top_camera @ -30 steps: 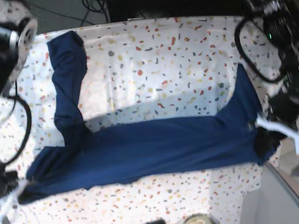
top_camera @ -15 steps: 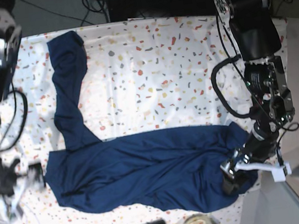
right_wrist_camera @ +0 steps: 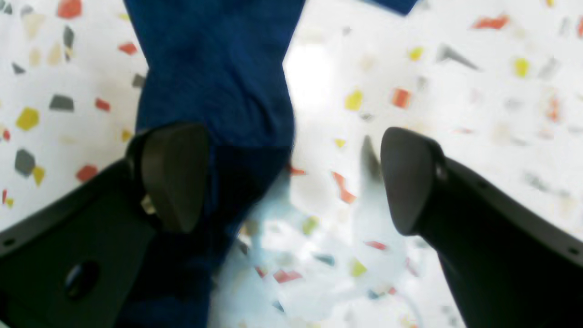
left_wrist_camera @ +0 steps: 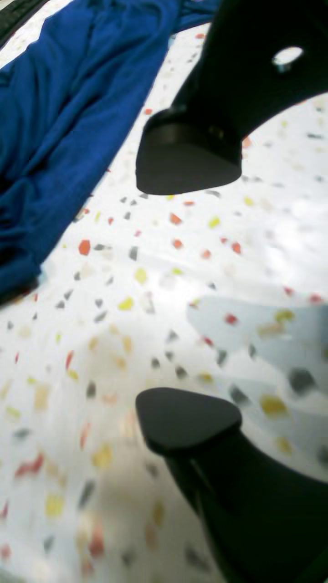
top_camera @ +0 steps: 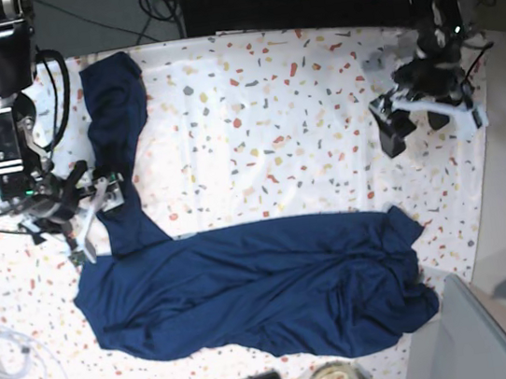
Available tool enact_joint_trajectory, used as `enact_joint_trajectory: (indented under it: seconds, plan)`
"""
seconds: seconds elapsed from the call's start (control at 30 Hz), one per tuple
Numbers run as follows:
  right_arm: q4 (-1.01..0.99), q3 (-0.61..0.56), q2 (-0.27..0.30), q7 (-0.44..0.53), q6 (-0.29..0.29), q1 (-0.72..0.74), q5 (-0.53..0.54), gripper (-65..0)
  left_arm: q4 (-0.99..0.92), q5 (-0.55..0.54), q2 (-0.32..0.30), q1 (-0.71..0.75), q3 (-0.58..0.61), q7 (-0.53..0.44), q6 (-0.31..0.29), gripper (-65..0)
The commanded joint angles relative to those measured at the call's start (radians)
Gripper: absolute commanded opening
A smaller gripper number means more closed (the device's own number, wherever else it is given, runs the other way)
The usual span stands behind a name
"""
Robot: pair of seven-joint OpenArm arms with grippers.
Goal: Layout the t-shirt on the table in an organized manner, then fold the t-shirt properly
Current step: 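Drag the held corner with the right gripper away from the left gripper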
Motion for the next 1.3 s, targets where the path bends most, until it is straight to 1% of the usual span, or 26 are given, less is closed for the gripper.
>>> enact_joint_trajectory:
  seconds: [0.0, 0.07, 0.1, 0.13, 0.17, 0.2, 0.27, 0.3, 0.33, 0.4, 0.5, 0.63, 0.7, 0.8, 0.87, 0.97, 1.03, 1.07, 1.1, 1.17, 1.2, 1.23, 1.27]
  plan:
    - [-0.011, -0.012, 0.004, 0.027, 0.000, 0.026, 0.010, -11.1, 0.029, -0.008, -0.008, 0.022, -0.021, -0.017, -0.040, -0.5]
    - [-0.065, -0.032, 0.001, 0.036, 0.000, 0.034, 0.010, -11.6, 0.034, -0.009, -0.004, 0.058, -0.067, -0.017, -0.106, -0.5]
    - [-0.080, -0.040, 0.001, 0.036, 0.000, 0.036, 0.012, -12.8, 0.031, -0.009, -0.003, 0.071, -0.094, -0.017, -0.135, -0.5]
    - [-0.085, -0.050, 0.001, 0.035, 0.000, 0.033, 0.012, -16.1, 0.029, -0.009, 0.000, 0.080, -0.119, -0.017, -0.155, -0.5]
    - [-0.083, -0.057, 0.001, 0.033, 0.000, 0.019, 0.013, -23.4, 0.029, -0.009, 0.002, 0.089, -0.140, -0.017, -0.174, -0.5]
    - [-0.072, -0.058, 0.001, 0.033, 0.001, -0.004, 0.013, -33.6, 0.029, -0.009, 0.002, 0.101, -0.154, -0.017, -0.183, -0.5]
    - [-0.002, -0.057, 0.001, 0.033, 0.001, -0.066, 0.013, -57.6, 0.029, -0.008, 0.002, 0.114, -0.168, -0.017, -0.186, -0.5]
    - [0.058, -0.057, 0.001, 0.033, 0.001, -0.112, 0.013, -65.0, 0.029, -0.005, 0.002, 0.120, -0.171, -0.017, -0.186, -0.5]
    - [0.125, -0.057, 0.001, 0.033, 0.001, -0.164, 0.013, -65.0, 0.029, -0.005, -0.001, 0.129, -0.171, -0.017, -0.186, -0.5]
    - [0.256, -0.047, 0.001, 0.033, 0.001, -0.257, 0.013, -61.7, 0.029, -0.005, -0.001, 0.134, -0.170, -0.017, -0.186, -0.5]
    - [0.465, 0.005, 0.001, 0.033, 0.001, -0.419, 0.013, -65.0, 0.029, -0.003, 0.000, 0.134, -0.162, -0.017, -0.186, -0.7]
    - [0.676, 0.088, -0.001, 0.033, 0.001, -0.583, 0.015, -65.0, 0.029, -0.003, 0.015, 0.128, -0.160, -0.017, -0.186, -0.7]
    - [0.756, 0.141, -0.020, 0.035, 0.001, -0.646, 0.015, -65.0, 0.029, -0.003, 0.015, 0.128, -0.160, -0.017, -0.186, -0.7]
    - [0.841, 0.258, -0.079, 0.038, 0.003, -0.705, 0.015, -65.0, 0.029, -0.003, 0.015, 0.126, -0.160, -0.017, -0.186, -0.7]
    - [0.845, 0.325, -0.116, 0.040, 0.004, -0.715, 0.015, -65.0, 0.029, -0.003, 0.015, 0.128, -0.160, -0.017, -0.186, -0.7]
    - [0.844, 0.391, -0.139, 0.040, 0.004, -0.716, 0.018, -65.0, 0.029, -0.003, 0.012, 0.129, -0.162, -0.017, -0.186, -0.7]
    - [0.847, 0.430, -0.163, 0.040, 0.004, -0.718, 0.049, -65.0, 0.029, -0.003, 0.011, 0.129, -0.162, -0.017, -0.186, -1.8]
    - [0.848, 0.450, -0.168, 0.040, 0.009, -0.721, 0.084, -65.0, 0.029, -0.003, 0.011, 0.129, -0.162, -0.017, -0.186, -4.9]
    - [0.847, 0.467, -0.169, 0.038, 0.030, -0.722, 0.122, -65.0, 0.029, -0.003, 0.011, 0.128, -0.162, -0.017, -0.186, -9.5]
    - [0.844, 0.488, -0.169, 0.030, 0.107, -0.728, 0.179, -65.0, 0.016, -0.002, 0.011, 0.123, -0.162, -0.017, -0.186, -20.2]
    - [0.841, 0.490, -0.174, 0.012, 0.150, -0.736, 0.190, -65.0, 0.005, -0.002, 0.011, 0.115, -0.162, -0.017, -0.186, -25.7]
    - [0.841, 0.487, -0.175, -0.017, 0.185, -0.739, 0.190, -65.0, -0.009, -0.002, 0.009, 0.098, -0.160, -0.017, -0.186, -29.8]
    - [0.834, 0.487, -0.175, -0.045, 0.205, -0.739, 0.190, -65.0, -0.029, -0.002, 0.011, 0.085, -0.160, -0.017, -0.186, -33.7]
